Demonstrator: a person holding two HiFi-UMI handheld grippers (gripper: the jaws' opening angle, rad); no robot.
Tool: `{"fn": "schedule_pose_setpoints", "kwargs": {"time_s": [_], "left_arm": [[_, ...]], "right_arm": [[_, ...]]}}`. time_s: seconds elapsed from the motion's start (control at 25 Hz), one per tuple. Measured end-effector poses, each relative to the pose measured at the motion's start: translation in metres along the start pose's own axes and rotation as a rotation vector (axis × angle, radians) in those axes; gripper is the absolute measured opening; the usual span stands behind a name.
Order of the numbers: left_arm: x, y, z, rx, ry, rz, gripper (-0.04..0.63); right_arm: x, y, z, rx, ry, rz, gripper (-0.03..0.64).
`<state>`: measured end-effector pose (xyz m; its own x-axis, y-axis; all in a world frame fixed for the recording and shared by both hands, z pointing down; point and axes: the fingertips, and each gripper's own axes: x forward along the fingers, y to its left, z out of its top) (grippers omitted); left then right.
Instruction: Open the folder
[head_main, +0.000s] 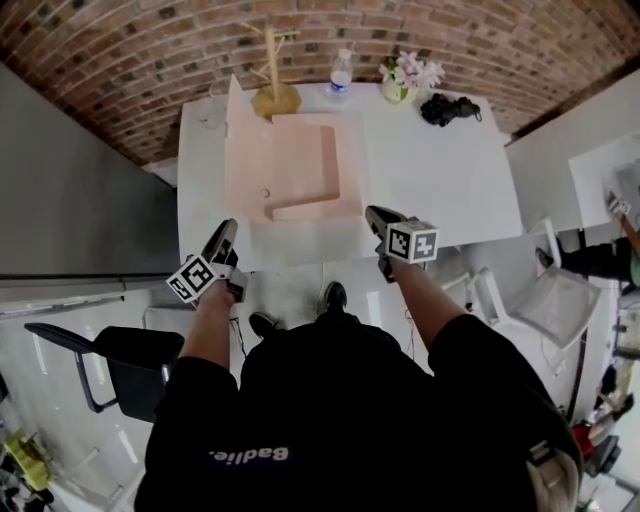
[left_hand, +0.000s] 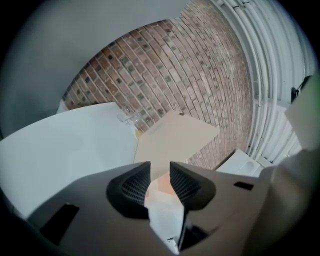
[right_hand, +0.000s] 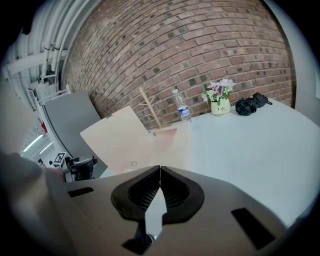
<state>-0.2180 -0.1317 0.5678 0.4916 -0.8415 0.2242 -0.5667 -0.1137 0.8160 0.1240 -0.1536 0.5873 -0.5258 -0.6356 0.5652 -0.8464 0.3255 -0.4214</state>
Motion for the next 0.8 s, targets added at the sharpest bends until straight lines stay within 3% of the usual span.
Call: {"fn": "schedule_pose_setpoints", "kwargs": {"time_s": [0.16,0.36,0.52,0.8], "left_arm": [[-0.004,-0.031,-0.009,0.057,0.039,-0.045,0.111],[-0.013,-0.087,-0.018,0.204,0.084,-0.168,0.080],[-0.026,-0.134,-0.030,0.292,0.136,-0.246,0.055],[-0.039,-0.195,-0.034,0.388,0.150,-0.346,0.011]], "right_arm": [[-0.016,0.010,0.001,0.018,-0.030,0.017,0.029],[-0.035,0.031,0.014,0.003,-0.100,0.040,0.029],[-0.053,0.059,0.024,-0.017,-0.149,0.088,0.029],[-0.088,0.112,0.046,-0.100,-0.211,0.196,0.029]]}}
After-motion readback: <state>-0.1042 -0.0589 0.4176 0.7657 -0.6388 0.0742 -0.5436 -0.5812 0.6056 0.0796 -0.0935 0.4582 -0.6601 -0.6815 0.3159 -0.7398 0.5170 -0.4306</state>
